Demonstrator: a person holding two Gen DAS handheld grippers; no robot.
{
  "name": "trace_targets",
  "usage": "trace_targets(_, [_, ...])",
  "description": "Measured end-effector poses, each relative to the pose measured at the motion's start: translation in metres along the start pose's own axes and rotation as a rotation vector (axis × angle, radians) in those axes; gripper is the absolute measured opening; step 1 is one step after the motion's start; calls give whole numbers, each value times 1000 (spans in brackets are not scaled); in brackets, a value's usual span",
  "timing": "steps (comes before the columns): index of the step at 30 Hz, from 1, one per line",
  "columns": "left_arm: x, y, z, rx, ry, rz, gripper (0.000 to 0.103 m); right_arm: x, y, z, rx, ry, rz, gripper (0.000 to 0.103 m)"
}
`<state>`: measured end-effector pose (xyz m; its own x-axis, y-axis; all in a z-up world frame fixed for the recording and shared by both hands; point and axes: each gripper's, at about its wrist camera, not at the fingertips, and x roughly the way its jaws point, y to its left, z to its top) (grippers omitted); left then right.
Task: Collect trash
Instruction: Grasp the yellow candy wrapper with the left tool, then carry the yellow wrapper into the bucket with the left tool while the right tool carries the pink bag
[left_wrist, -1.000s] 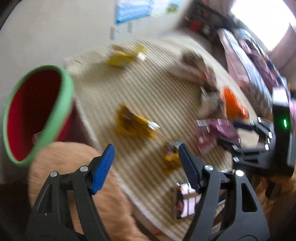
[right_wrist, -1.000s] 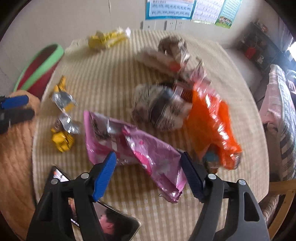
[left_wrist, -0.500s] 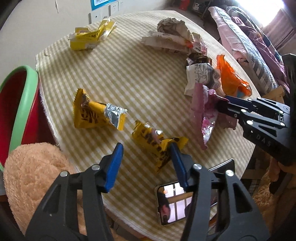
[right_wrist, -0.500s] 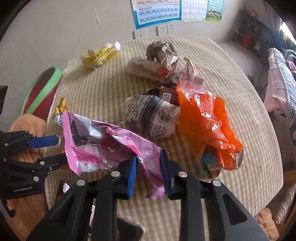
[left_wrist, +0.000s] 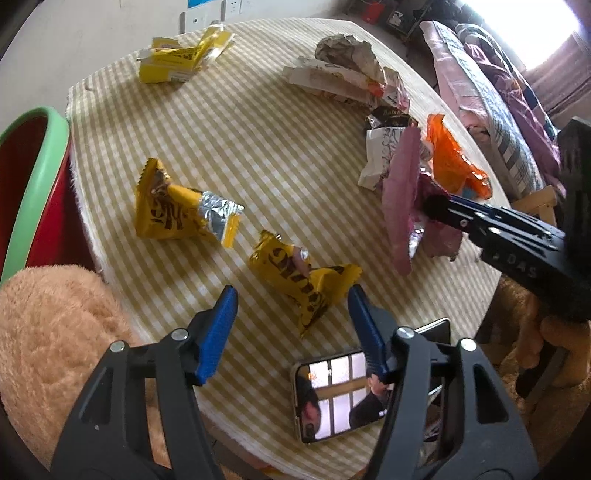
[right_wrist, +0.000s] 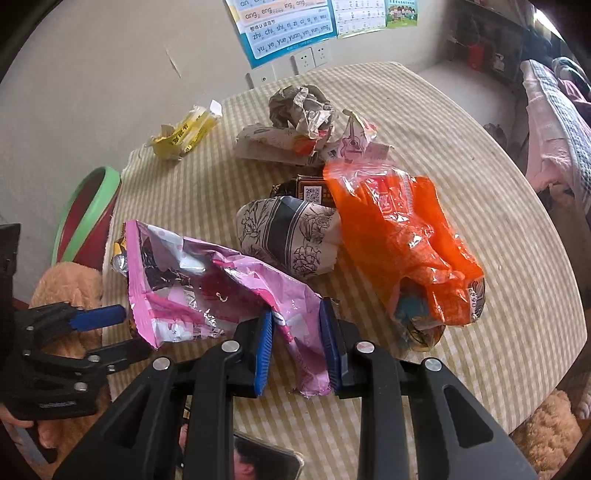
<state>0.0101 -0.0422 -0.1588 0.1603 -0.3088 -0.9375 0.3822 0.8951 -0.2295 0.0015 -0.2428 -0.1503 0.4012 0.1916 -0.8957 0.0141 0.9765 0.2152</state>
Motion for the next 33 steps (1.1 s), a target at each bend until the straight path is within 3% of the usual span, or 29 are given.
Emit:
trace_targets(2, [6, -3, 1, 12, 9, 4, 55, -1, 0, 0, 6, -2, 7, 25])
trace_targets(4, [11, -5, 3, 5, 22, -3, 37, -1, 0, -1, 10, -2, 14, 25])
trace_targets(7, [11, -4, 2, 2, 14, -12, 31, -1, 0, -1, 18, -1, 28, 25])
trace_targets(12, [-2, 0, 2, -10, -32, -7, 29, -3, 0, 0, 25, -12, 44, 25])
trace_targets(22, [-40, -1, 6, 21, -182, 72, 29, -18, -3, 0, 68, -71, 90, 25])
trace_targets(33, [-56, 9, 5, -2, -229, 81, 29, -27, -4, -3, 86, -112, 106, 25])
